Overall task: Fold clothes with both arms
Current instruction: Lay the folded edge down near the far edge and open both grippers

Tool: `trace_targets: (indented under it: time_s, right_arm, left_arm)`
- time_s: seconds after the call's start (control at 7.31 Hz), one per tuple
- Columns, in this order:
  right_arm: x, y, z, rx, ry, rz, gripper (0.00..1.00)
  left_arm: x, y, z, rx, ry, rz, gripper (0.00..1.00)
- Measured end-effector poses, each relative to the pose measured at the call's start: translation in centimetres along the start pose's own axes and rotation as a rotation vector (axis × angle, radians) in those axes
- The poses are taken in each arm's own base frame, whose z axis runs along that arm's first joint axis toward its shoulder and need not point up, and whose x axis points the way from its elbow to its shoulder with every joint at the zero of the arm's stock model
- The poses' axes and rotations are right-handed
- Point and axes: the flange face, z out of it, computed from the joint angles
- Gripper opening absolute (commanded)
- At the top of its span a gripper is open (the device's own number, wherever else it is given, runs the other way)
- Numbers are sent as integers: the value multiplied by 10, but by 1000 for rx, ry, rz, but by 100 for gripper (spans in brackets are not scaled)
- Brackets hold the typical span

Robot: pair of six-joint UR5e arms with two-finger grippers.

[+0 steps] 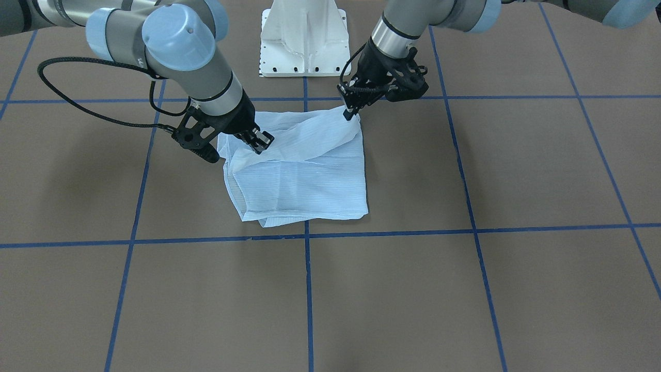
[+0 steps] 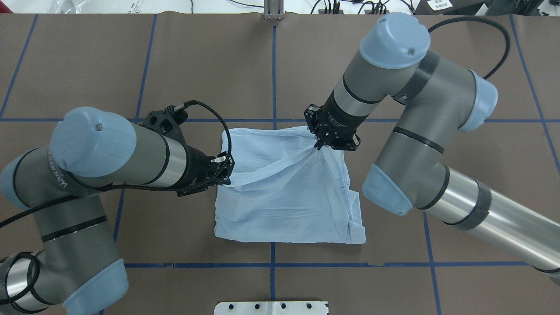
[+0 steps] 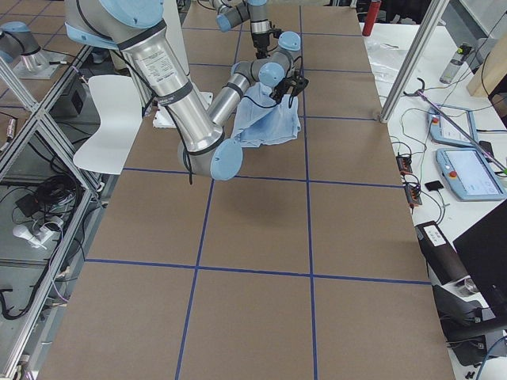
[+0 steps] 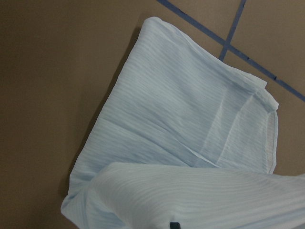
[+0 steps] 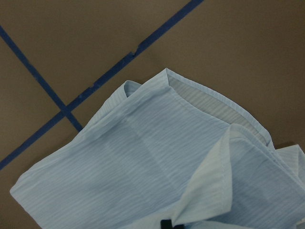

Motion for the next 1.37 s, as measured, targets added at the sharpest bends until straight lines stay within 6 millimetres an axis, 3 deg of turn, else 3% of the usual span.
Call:
trace_targets:
  time_s: [0.14,0.27,0.55,0.68,0.82,0.96,1.09,1.37]
  right_arm:
    - [-4,-7,12,-1,-3,-1,0]
    - [-5,-13,21,0,2,2,0]
    - [-7,-27,43,10,25,15,0]
    - [-12,-32,51,14,20,12,19]
    - [-19,-35,55,15,7,4,99]
    - [-23,-36,57,16,-9,-5,100]
    - [-26,-37,57,23,-25,-13,100]
    - [-29,-43,51,39,-47,-14,100]
  left_arm:
    - [0,-26,28,20,13,-5,0]
    - [-4,-50,44,44,19,2,0]
    - [-9,-86,49,85,15,25,0]
    - [-9,-93,49,95,14,31,0]
    - [-7,-95,48,98,16,34,36]
    - [-4,-95,48,98,20,37,89]
    - [-3,-95,47,97,23,37,99]
    - [-2,-96,47,99,23,28,99]
